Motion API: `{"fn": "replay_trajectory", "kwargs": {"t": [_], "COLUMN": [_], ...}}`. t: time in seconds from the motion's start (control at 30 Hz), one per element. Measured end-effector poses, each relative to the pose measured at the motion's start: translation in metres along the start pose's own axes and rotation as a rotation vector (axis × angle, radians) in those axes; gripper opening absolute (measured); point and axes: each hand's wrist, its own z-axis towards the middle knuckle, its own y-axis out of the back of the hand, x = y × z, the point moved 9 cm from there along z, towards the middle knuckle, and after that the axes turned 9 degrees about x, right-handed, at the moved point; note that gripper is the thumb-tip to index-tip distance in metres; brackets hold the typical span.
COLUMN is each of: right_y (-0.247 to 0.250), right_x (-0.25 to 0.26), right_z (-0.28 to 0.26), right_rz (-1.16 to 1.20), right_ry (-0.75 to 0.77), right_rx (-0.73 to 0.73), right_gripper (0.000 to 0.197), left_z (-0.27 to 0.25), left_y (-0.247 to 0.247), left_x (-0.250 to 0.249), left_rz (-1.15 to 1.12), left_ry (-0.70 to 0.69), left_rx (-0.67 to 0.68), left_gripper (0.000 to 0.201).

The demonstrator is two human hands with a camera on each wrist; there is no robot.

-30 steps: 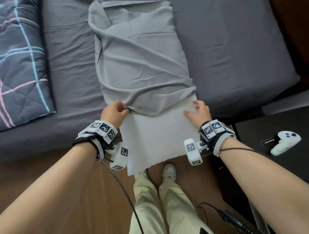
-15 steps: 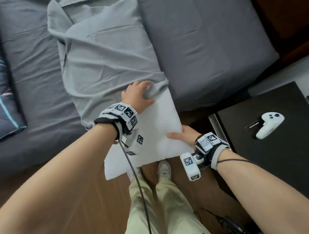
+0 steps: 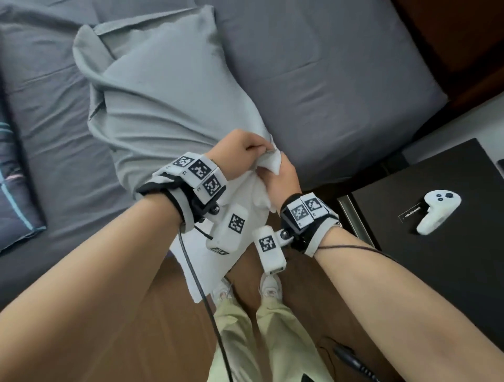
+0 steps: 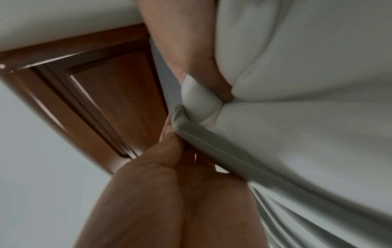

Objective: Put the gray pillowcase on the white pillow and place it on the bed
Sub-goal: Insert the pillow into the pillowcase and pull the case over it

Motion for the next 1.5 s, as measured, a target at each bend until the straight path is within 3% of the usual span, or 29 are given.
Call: {"fn": "replay_trajectory", "kwargs": {"t": [0.17, 0.23, 0.33, 0.43, 0.6, 0.77, 0.9, 1.07, 1.2, 1.37, 1.5], "right_y": [0.018, 0.025, 0.041, 0.048, 0.03, -0.016, -0.057, -0.111, -0.14, -0.151, -0.158], "right_x": [0.027, 0.018, -0.008, -0.036, -0.057, -0.093, -0.104, -0.121, -0.116, -0.08, -0.047], "right_z": [0.018, 0.018, 0.013, 0.004, -0.021, -0.049, -0.055, -0.068, -0.071, -0.051, -0.03], "right_rz": [0.108, 0.138, 0.168, 0.361, 0.695, 0.616, 0.634, 0.799, 0.78, 0.827, 0.907], "right_ry": [0.002, -0.058, -0.133, -0.209, -0.223, -0.342, -0.389, -0.497, -0.52, -0.413, -0.338], "right_rx": [-0.15, -0.171, -0.21, -0.226, -0.073, 0.155, 0.238, 0.288, 0.205, 0.013, -0.015], "right_gripper": [0.016, 0.017, 0.022, 0.041, 0.062, 0.106, 0.087, 0.045, 0.049, 0.041, 0.035], "left_z": [-0.003, -0.009, -0.019, -0.033, -0.059, -0.094, -0.113, -0.123, -0.135, -0.153, -0.165], "left_y": [0.042, 0.052, 0.038, 0.01, -0.007, 0.012, 0.021, 0.025, 0.019, 0.029, 0.043], "left_x": [0.002, 0.017, 0.054, 0.091, 0.128, 0.167, 0.212, 0.239, 0.242, 0.239, 0.224], "left_rz": [-0.216, -0.179, -0.106, -0.012, 0.05, 0.089, 0.009, -0.151, -0.21, -0.338, -0.429], "left_ry": [-0.017, 0.029, 0.152, 0.238, 0.339, 0.473, 0.538, 0.435, 0.37, 0.29, 0.203], "left_rx": [-0.187, -0.278, -0.238, -0.166, -0.26, -0.454, -0.464, -0.432, -0.341, -0.271, -0.257], "left_gripper": [0.025, 0.025, 0.032, 0.042, 0.05, 0.032, 0.024, 0.008, 0.006, 0.021, 0.017]}}
